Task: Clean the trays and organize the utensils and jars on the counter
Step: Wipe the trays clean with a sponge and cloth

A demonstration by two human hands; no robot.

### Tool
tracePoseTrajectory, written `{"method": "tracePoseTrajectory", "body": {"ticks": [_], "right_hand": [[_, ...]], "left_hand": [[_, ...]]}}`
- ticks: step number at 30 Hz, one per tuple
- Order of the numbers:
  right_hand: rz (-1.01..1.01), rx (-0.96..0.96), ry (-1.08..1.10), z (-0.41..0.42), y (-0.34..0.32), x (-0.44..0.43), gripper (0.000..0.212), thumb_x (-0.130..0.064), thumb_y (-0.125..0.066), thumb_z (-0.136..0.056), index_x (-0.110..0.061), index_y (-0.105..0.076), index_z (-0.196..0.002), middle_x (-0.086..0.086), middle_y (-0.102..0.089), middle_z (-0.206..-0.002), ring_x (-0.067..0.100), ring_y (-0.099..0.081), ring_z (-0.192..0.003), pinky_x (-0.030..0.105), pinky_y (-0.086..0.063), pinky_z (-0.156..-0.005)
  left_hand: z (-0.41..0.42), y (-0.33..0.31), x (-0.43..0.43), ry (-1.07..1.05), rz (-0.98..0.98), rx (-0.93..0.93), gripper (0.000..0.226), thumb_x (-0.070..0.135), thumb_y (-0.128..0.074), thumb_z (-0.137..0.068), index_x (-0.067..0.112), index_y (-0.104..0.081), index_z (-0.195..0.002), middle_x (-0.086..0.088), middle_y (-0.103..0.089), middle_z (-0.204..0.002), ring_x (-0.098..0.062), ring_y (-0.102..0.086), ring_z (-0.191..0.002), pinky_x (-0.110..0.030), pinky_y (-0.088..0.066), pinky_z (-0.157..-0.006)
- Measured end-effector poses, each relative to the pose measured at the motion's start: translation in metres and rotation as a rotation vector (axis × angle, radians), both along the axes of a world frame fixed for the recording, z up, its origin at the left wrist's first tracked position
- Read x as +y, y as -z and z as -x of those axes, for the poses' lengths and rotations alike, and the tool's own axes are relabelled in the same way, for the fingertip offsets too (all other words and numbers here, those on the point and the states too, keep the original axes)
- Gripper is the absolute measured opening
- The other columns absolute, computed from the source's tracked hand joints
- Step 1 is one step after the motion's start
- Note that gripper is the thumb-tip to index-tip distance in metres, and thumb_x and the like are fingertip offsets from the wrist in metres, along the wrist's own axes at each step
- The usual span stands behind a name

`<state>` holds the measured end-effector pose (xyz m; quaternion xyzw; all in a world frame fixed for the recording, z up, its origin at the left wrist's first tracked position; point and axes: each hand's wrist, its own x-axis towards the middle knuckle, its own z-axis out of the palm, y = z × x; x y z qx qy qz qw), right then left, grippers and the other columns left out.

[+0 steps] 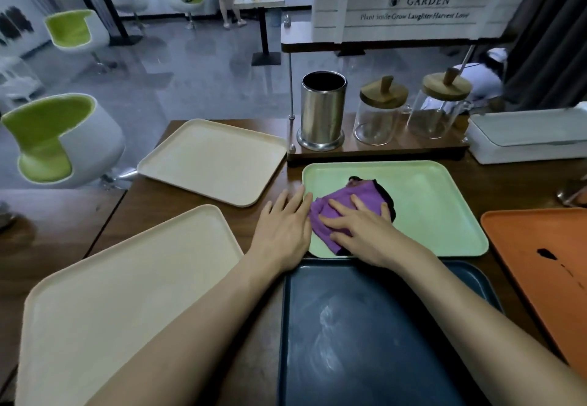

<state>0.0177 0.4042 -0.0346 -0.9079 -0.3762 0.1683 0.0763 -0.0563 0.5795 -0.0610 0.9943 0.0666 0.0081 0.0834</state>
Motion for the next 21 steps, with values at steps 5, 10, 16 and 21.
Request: {"method": "tracePoseTrajectory", "body": {"ticks": [5, 10, 16, 21], "right_hand": [[0.013, 0.029, 0.156, -0.023, -0.003, -0.077, 0.045, -0.036, -0.043, -0.105, -0.057, -0.036, -0.144, -0.019, -0.009, -0.165, 0.018, -0.001, -0.155, 0.060, -0.003, -0.121], [0.091, 0.015, 0.303, -0.026, -0.009, -0.089, 0.048, -0.042, -0.044, -0.104, -0.054, -0.030, -0.149, -0.015, -0.003, -0.167, 0.026, 0.001, -0.155, 0.066, -0.006, -0.118], [-0.004, 0.044, 0.057, 0.022, 0.001, 0.006, 0.043, -0.045, -0.044, -0.102, -0.056, -0.039, -0.144, -0.015, -0.002, -0.167, 0.027, 0.006, -0.155, 0.071, 0.005, -0.113], [-0.019, 0.102, 0.052, 0.013, -0.006, -0.014, 0.040, -0.045, -0.048, -0.102, -0.057, -0.044, -0.140, -0.019, -0.008, -0.166, 0.019, 0.002, -0.155, 0.063, 0.004, -0.118]], "left_hand": [[-0.001, -0.004, 0.006, 0.051, -0.019, 0.032, 0.064, 0.039, -0.013, -0.100, 0.022, -0.021, -0.161, 0.001, -0.011, -0.171, -0.022, -0.019, -0.155, -0.054, -0.023, -0.120], [0.002, -0.003, 0.023, 0.119, 0.131, 0.065, 0.060, 0.043, -0.027, -0.109, 0.027, -0.010, -0.164, 0.006, -0.003, -0.172, -0.016, -0.008, -0.157, -0.050, -0.006, -0.125], [-0.001, -0.002, 0.024, 0.116, 0.105, 0.095, 0.063, 0.047, -0.012, -0.105, 0.026, -0.007, -0.164, 0.007, -0.001, -0.172, -0.012, -0.005, -0.157, -0.045, -0.005, -0.125], [-0.001, -0.004, 0.025, 0.108, 0.087, 0.099, 0.058, 0.040, -0.023, -0.110, 0.026, -0.007, -0.165, 0.005, -0.002, -0.172, -0.015, -0.007, -0.158, -0.044, -0.008, -0.125]]}}
